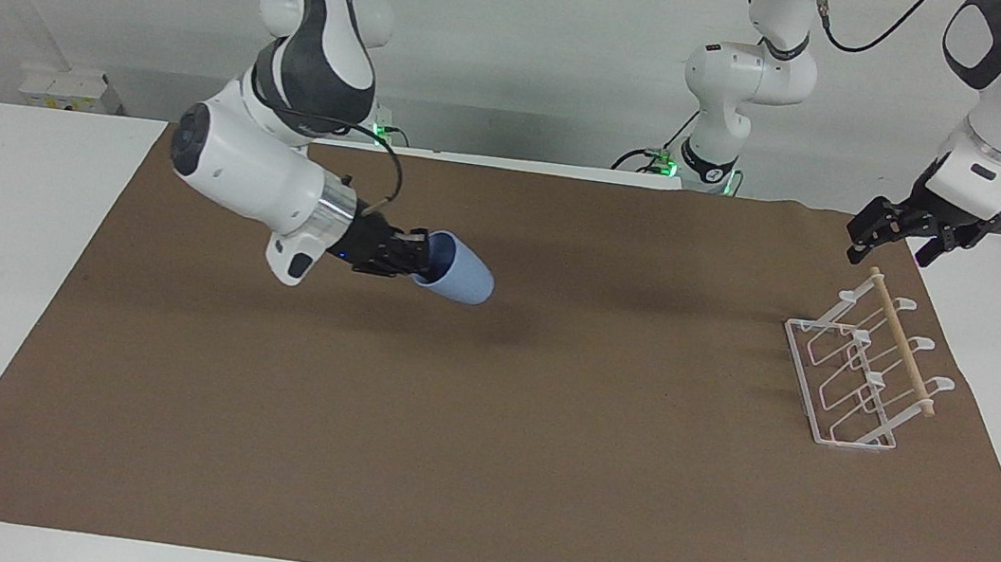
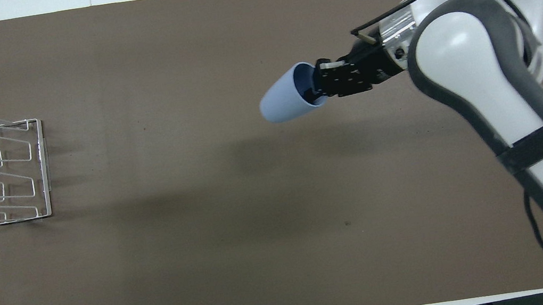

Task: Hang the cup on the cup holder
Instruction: 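Lift the cup with the right gripper toward the left gripper, then bring the left gripper to the cup while the right gripper holds it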

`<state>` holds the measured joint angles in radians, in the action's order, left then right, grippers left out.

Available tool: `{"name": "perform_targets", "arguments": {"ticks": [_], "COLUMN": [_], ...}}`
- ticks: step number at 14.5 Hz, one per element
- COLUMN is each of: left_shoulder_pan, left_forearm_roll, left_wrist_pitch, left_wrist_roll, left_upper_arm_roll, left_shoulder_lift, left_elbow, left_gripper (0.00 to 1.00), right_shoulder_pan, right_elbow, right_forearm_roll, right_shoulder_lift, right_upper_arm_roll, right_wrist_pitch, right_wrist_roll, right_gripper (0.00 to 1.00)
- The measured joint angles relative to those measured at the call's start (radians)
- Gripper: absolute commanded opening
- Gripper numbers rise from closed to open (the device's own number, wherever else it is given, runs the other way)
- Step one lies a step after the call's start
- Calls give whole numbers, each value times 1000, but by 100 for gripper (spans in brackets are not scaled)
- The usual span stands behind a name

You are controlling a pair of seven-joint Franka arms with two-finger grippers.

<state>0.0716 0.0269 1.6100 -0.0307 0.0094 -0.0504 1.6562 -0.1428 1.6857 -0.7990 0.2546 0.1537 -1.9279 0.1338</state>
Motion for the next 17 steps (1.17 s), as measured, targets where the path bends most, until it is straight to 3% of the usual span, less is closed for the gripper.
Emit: {"name": "perform_targets", "arguments": {"ticks": [4, 7, 12, 17], "left_shoulder_pan": [-30, -37, 15, 144], "left_forearm_roll": [-3, -31, -165, -287], "left_wrist_pitch": [-3, -7, 39, 212], "left_wrist_roll": [0, -46, -473, -1054], "left_upper_arm_roll": [4, 2, -17, -23], "left_shoulder_lift": [-5, -32, -84, -85], "left_elbow": [15, 76, 167, 177], "left_gripper": [100, 100, 100, 100], "right_shoulder_pan": [-181, -248, -302, -304], "right_elbow": [27, 40, 44, 50], "right_forearm_roll": [-236, -364, -439, -440], "right_shoulder_lift": [2, 3, 3, 3], "right_upper_arm_roll": [3, 3, 3, 1], "right_wrist_pitch": [-233, -293, -332, -332], "right_wrist_roll": [161, 185, 195, 197], "right_gripper": [0, 0, 0, 0]}}
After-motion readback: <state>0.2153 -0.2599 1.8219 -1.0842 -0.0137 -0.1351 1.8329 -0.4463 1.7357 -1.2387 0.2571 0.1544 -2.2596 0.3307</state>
